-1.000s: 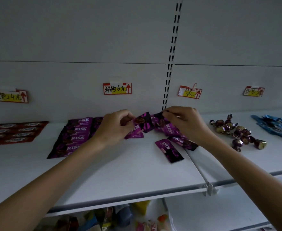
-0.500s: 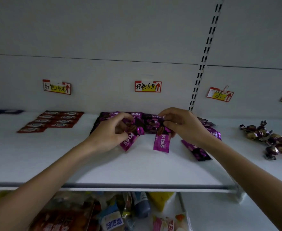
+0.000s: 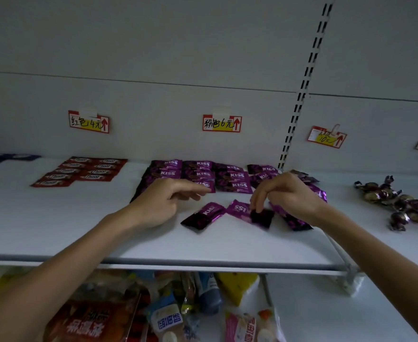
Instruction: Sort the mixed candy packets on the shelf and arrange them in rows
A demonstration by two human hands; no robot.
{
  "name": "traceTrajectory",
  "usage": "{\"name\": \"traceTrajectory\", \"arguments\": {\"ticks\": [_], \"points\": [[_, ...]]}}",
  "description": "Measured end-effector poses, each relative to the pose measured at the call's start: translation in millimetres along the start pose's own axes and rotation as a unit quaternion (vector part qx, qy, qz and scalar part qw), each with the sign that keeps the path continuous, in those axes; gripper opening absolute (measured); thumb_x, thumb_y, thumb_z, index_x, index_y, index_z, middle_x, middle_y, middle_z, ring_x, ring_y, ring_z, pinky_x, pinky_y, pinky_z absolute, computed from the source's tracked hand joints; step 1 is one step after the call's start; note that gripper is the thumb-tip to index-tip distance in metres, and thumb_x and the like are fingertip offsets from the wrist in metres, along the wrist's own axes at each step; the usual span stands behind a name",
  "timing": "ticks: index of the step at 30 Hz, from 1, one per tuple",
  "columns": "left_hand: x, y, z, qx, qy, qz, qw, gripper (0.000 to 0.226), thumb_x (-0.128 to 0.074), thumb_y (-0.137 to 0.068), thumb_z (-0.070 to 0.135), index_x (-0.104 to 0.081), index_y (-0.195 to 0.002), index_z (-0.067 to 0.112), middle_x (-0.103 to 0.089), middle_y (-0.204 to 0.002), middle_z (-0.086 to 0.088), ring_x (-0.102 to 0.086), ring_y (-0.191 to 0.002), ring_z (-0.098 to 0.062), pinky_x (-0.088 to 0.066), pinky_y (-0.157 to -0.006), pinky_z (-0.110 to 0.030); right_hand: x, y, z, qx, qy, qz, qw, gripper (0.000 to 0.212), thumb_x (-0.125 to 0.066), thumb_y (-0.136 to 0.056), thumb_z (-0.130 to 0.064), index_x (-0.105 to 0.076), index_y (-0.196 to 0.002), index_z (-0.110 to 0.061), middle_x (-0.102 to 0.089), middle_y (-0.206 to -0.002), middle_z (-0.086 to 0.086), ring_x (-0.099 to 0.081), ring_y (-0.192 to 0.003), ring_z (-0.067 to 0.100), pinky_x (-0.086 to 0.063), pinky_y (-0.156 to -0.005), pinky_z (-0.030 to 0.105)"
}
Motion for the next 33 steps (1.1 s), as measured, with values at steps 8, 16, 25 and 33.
{"name": "traceTrajectory", "arguments": {"ticks": [8, 16, 25, 33], "points": [[-10, 3, 4, -0.033, -0.139, -0.036, 0.989, 0.021, -0.066, -0.082, 0.036, -0.065, -0.104, 0.037, -0.053, -0.104, 0.023, -0.051, -0.097, 0.005, -0.041, -0.084, -0.017, 2, -6, 1, -0.005, 0.095, -0.014, 0.995, 0.040, -0.051, -0.081, 0.005, -0.067, -0.074, -0.031, -0.069, -0.089, -0.011, -0.061, -0.086, -0.004, -0.046, -0.075, 0.008], [-7, -1, -1, -0.038, -0.149, -0.044, 0.987, 0.032, -0.059, -0.087, 0.010, -0.066, -0.110, 0.030, -0.060, -0.115, 0.019, -0.049, -0.107, 0.007, -0.034, -0.093, -0.008, -4, -12, 11, -0.003, 0.225, -0.062, 0.972, 0.027, -0.060, -0.083, -0.006, -0.073, -0.091, -0.028, -0.061, -0.094, -0.014, -0.058, -0.082, -0.002, -0.046, -0.073, 0.008], [-10, -11, -8, -0.058, -0.170, -0.024, 0.983, 0.031, -0.056, -0.089, 0.008, -0.066, -0.111, 0.026, -0.061, -0.113, 0.015, -0.048, -0.105, 0.005, -0.040, -0.098, -0.021, 2, -11, 16, -0.009, 0.239, -0.050, 0.970, 0.007, -0.066, -0.084, -0.025, -0.070, -0.090, -0.026, -0.060, -0.090, -0.015, -0.057, -0.081, -0.003, -0.047, -0.073, 0.010], [-11, -16, -11, -0.079, -0.194, -0.011, 0.978, 0.020, -0.061, -0.088, 0.028, -0.066, -0.107, 0.027, -0.060, -0.107, 0.018, -0.048, -0.098, 0.007, -0.036, -0.086, -0.011, -2, -9, 14, -0.020, 0.182, -0.060, 0.981, 0.030, -0.073, -0.078, -0.029, -0.063, -0.105, -0.024, -0.059, -0.107, -0.013, -0.056, -0.095, -0.004, -0.048, -0.085, 0.012]]}}
Point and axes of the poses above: each hand's wrist, its own y-axis away from the middle knuckle, its own x-axis out of the back of the hand, z = x × y, the point moved 2 cm from there along -y, towards the middle knuckle
